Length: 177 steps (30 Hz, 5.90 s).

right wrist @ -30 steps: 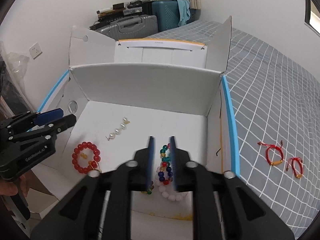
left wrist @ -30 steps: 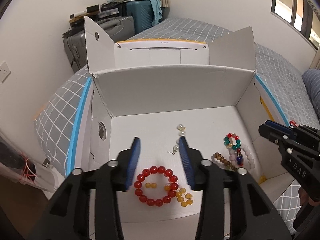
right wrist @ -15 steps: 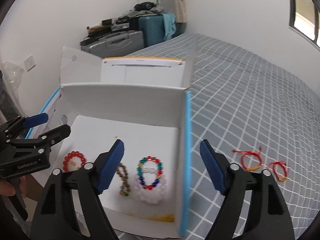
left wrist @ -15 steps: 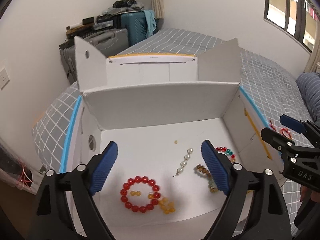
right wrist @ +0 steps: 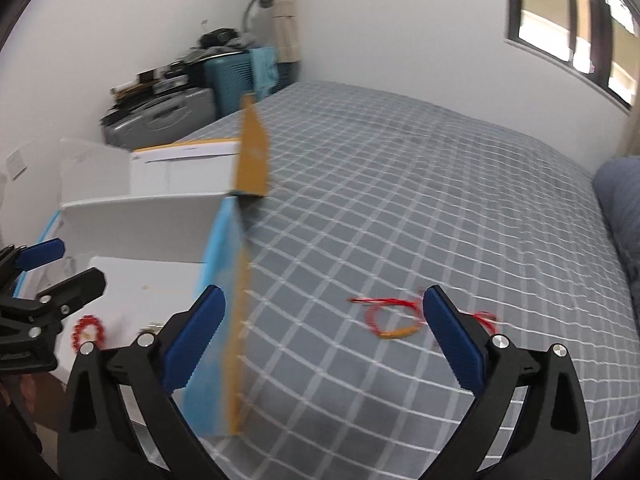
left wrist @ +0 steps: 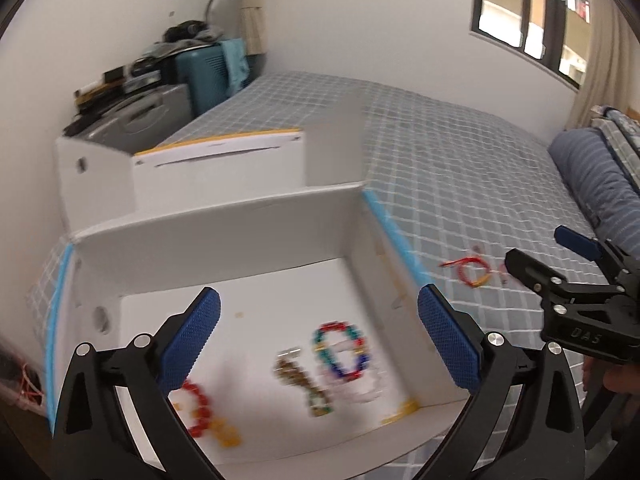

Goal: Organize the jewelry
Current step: 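Move both tools back over the red string bracelets on the bed, then grasp a red string bracelet with the left tool while the right tool grasps the other, then lift both red string bracelets and carry them over the white box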

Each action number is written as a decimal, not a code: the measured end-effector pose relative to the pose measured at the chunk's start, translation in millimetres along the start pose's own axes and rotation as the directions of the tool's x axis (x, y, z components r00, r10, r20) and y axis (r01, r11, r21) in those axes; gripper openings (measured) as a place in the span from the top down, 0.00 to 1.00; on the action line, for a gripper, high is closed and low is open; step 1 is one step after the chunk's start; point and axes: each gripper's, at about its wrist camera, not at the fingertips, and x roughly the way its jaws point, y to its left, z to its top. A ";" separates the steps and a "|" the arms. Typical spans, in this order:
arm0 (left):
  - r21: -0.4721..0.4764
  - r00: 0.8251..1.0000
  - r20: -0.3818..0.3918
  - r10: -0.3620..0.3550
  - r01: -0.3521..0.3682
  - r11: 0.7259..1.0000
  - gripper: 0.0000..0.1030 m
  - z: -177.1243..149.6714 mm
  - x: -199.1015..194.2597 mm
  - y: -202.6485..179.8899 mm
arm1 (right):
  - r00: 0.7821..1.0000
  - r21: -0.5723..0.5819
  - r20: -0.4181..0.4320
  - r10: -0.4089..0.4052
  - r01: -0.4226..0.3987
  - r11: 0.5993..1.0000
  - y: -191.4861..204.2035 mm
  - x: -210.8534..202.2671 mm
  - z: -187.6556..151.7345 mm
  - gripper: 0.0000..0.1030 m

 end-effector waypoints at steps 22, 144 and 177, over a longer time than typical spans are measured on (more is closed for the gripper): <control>0.136 0.992 -0.028 -0.121 0.124 0.983 0.06 8.9 83.5 -192.0 | 0.977 0.189 -0.086 -0.194 0.207 0.960 -169.7 38.4 -64.5 0.07; 0.116 0.981 0.011 -0.192 0.190 0.975 0.95 -4.5 9.3 -119.5 | 0.988 0.169 0.085 -0.126 0.111 0.979 -82.4 -67.6 -62.3 0.72; -0.107 0.993 -0.058 0.104 -0.110 0.988 0.95 -42.2 -19.7 117.9 | 0.981 -0.103 -0.034 0.190 -0.193 0.976 164.6 11.6 -16.6 0.73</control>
